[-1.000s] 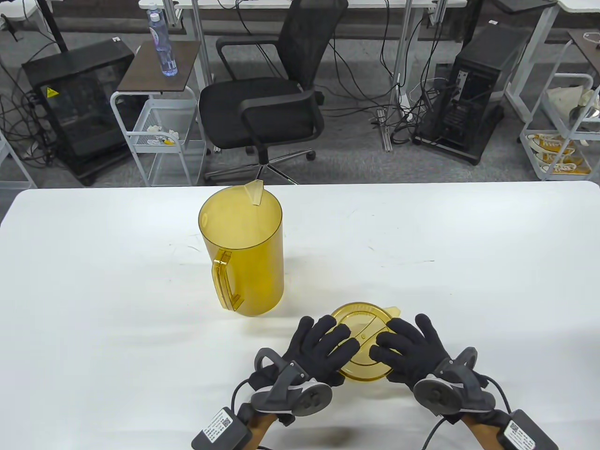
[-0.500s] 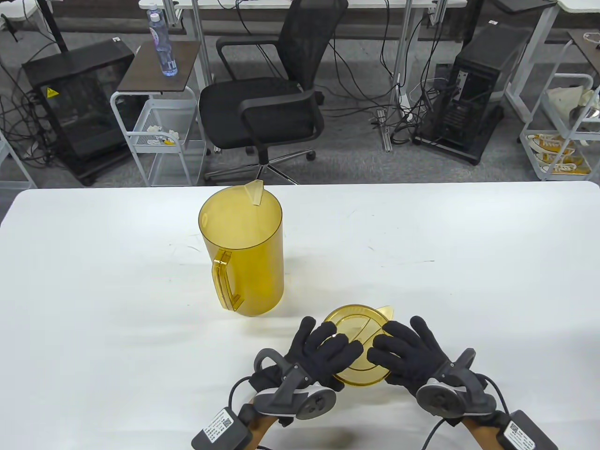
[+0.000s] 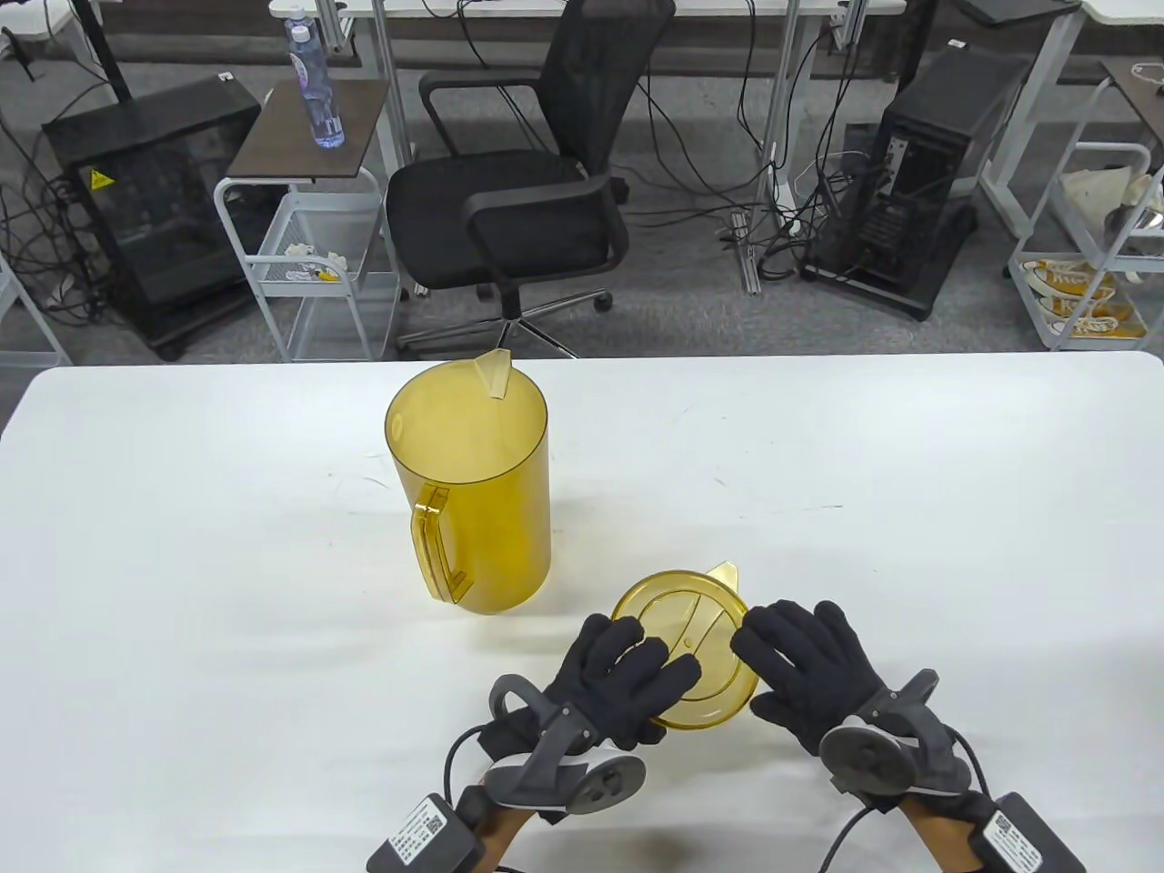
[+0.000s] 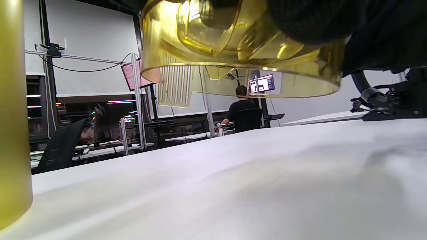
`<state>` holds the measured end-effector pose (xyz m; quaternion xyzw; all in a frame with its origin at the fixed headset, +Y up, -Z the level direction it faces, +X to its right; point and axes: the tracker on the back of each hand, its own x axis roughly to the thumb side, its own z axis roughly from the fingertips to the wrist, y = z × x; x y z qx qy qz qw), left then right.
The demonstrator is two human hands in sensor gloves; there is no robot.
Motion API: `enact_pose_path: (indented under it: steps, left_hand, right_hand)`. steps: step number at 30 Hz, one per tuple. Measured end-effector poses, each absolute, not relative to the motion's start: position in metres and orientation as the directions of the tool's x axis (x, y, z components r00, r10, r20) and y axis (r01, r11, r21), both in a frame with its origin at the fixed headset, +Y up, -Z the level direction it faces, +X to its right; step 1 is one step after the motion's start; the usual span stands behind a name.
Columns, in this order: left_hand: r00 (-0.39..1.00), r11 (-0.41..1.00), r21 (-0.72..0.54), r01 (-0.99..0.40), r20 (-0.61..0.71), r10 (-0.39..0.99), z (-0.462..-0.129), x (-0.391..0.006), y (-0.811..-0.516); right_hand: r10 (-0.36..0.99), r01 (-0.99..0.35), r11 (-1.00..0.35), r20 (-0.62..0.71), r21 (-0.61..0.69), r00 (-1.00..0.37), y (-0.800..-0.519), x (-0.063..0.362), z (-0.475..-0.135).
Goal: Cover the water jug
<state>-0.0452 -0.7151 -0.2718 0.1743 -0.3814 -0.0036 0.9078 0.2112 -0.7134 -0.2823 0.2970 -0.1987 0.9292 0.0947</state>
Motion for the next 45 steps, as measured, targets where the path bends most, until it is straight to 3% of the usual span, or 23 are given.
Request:
enact_pose_path:
  steps: [16, 26, 45]
  left_hand:
    - [0.756, 0.912, 0.373, -0.169, 0.643, -0.123, -0.274, -0.057, -0.704]
    - [0.786, 0.864, 0.430, -0.263, 0.614, -0.066, -0.272, -0.073, -0.679]
    - [0.824, 0.775, 0.501, -0.385, 0.565, 0.044, -0.273, -0.090, -0.584]
  right_hand:
    - [0.138, -0.305, -0.906, 0.477, -0.293, -0.868, -0.718, 0.237, -0.303]
    - [0.159, -0.306, -0.908, 0.442, -0.286, -0.883, -0.718, 0.245, -0.309]
    - [0.229, -0.348, -0.886, 0.362, -0.307, -0.904, -0.714, 0.266, -0.316]
